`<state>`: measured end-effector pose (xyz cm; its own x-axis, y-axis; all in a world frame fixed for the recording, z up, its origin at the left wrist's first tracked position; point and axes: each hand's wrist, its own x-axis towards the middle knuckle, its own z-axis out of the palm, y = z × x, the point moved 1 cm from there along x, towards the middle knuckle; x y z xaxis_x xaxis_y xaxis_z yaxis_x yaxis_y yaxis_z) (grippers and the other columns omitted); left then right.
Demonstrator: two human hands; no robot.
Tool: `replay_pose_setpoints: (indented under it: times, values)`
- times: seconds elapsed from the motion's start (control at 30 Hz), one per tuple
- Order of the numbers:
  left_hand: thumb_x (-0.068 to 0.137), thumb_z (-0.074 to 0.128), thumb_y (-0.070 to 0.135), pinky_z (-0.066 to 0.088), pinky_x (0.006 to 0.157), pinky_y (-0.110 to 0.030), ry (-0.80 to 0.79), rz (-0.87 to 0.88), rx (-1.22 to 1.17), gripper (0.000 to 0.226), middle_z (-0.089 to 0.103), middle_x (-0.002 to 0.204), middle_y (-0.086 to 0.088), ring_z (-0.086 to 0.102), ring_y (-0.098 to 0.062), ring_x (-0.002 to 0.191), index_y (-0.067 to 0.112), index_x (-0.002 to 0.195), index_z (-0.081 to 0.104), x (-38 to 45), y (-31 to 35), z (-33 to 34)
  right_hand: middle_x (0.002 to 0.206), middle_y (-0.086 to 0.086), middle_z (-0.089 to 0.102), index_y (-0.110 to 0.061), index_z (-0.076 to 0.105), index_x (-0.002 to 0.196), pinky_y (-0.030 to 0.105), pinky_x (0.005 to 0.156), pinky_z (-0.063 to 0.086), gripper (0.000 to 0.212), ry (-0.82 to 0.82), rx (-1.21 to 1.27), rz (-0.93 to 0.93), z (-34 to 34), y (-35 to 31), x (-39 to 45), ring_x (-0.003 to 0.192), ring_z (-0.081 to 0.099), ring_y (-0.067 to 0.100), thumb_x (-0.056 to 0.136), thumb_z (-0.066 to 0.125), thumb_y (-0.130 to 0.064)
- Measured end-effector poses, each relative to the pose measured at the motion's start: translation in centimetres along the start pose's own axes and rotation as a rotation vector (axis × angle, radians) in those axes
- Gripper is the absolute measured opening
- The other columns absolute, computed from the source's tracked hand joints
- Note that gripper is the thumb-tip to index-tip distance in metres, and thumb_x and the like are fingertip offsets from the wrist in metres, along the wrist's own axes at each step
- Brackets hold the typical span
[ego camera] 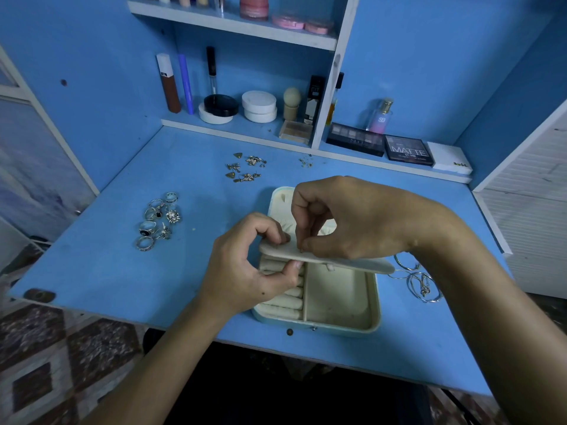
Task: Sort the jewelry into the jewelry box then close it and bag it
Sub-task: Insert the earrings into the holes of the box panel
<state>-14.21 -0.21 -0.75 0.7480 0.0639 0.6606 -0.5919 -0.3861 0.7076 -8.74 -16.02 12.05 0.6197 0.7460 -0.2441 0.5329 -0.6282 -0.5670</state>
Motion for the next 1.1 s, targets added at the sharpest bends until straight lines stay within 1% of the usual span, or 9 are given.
replay_pose_setpoints:
  times: [0.2, 0.43, 0.53, 0.67, 0.77, 0.97, 1.1]
  values:
    - [0.068, 0.076, 0.023, 0.05, 0.076, -0.026, 0.001, 0.008, 0.006, 0.033, 0.062, 0.084, 0.003, 0.068, -0.015, 0.085, 0.021, 0.089, 0.05, -0.04, -0.12, 0.02, 0.083, -0.01, 0.074, -0.024, 0.055, 0.087, 0.041, 0.082, 0.057, 0.02, -0.011, -0.002, 0.004, -0.02, -0.01, 0.12, 0.081, 0.069, 0.01, 0.082, 0.071, -0.013]
    - [0.067, 0.077, 0.024, 0.05, 0.078, -0.021, 0.015, 0.003, -0.002, 0.035, 0.061, 0.083, 0.008, 0.068, -0.008, 0.087, 0.021, 0.089, 0.05, -0.11, -0.16, 0.03, 0.083, -0.009, 0.072, -0.026, 0.056, 0.086, 0.042, 0.082, 0.055, 0.019, 0.004, -0.038, -0.002, 0.17, -0.14, 0.15, 0.082, 0.068, 0.01, 0.082, 0.072, -0.017]
    - [0.067, 0.077, 0.025, 0.05, 0.078, -0.021, 0.02, -0.003, -0.009, 0.036, 0.063, 0.086, 0.009, 0.069, -0.008, 0.087, 0.023, 0.091, 0.05, -0.15, -0.06, 0.05, 0.082, -0.01, 0.072, -0.027, 0.055, 0.085, 0.039, 0.081, 0.056, 0.02, 0.008, -0.048, 0.0, 0.27, -0.22, 0.11, 0.08, 0.067, 0.008, 0.083, 0.073, -0.017]
    - [0.067, 0.077, 0.026, 0.052, 0.077, -0.024, 0.03, -0.007, -0.006, 0.037, 0.064, 0.088, 0.01, 0.069, -0.011, 0.086, 0.024, 0.093, 0.05, -0.15, 0.04, 0.06, 0.083, -0.01, 0.072, -0.027, 0.055, 0.083, 0.036, 0.079, 0.056, 0.02, 0.017, -0.063, 0.003, 0.26, -0.26, 0.06, 0.077, 0.065, 0.006, 0.083, 0.073, -0.018]
    - [0.067, 0.078, 0.026, 0.053, 0.077, -0.027, 0.03, 0.003, -0.002, 0.038, 0.064, 0.088, 0.008, 0.069, -0.011, 0.086, 0.023, 0.093, 0.049, -0.15, 0.09, 0.04, 0.084, -0.01, 0.072, -0.026, 0.054, 0.082, 0.038, 0.08, 0.056, 0.02, 0.022, -0.06, -0.001, 0.27, -0.18, 0.01, 0.08, 0.065, 0.007, 0.083, 0.073, -0.019]
    - [0.066, 0.078, 0.025, 0.055, 0.076, -0.034, 0.034, -0.006, -0.015, 0.04, 0.065, 0.088, 0.008, 0.07, -0.018, 0.086, 0.026, 0.095, 0.05, -0.09, 0.02, 0.07, 0.083, -0.009, 0.073, -0.024, 0.054, 0.083, 0.043, 0.081, 0.057, 0.02, 0.027, -0.003, 0.007, 0.2, 0.25, -0.12, 0.081, 0.069, 0.011, 0.081, 0.072, -0.015]
    - [0.066, 0.078, 0.026, 0.054, 0.077, -0.031, 0.034, -0.017, -0.014, 0.04, 0.066, 0.088, 0.006, 0.07, -0.016, 0.086, 0.025, 0.094, 0.05, -0.19, -0.03, 0.05, 0.083, -0.01, 0.072, -0.026, 0.053, 0.083, 0.042, 0.079, 0.056, 0.02, 0.028, -0.036, 0.01, 0.34, 0.16, 0.1, 0.079, 0.066, 0.011, 0.08, 0.071, -0.018]
